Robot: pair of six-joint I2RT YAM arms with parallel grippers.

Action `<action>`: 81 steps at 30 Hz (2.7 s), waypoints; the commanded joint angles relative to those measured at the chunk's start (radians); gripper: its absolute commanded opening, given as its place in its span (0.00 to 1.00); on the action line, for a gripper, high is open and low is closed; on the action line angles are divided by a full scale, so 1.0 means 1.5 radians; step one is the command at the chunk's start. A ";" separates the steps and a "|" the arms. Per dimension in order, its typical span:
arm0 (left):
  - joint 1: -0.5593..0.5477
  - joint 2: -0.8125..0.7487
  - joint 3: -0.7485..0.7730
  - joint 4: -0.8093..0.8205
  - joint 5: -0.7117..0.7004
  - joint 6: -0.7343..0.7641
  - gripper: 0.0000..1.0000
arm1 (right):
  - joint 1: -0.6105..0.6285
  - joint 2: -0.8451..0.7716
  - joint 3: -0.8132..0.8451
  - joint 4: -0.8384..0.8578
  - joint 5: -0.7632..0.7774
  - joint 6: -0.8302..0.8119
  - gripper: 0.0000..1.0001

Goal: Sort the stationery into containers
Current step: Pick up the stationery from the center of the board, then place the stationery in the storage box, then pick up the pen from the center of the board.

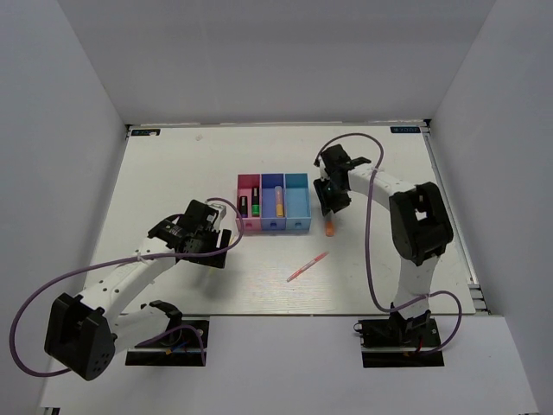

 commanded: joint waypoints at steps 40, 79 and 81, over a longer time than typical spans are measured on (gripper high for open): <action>0.004 -0.016 0.001 0.013 0.021 0.009 0.84 | 0.044 0.005 0.195 0.130 -0.398 0.102 0.00; 0.016 0.350 0.140 0.096 -0.039 0.029 0.41 | 0.030 -0.370 -0.227 0.270 -0.319 -0.098 0.09; 0.016 0.356 0.135 0.094 -0.047 0.032 0.34 | 0.026 -0.381 -0.240 0.230 -0.332 -0.114 0.09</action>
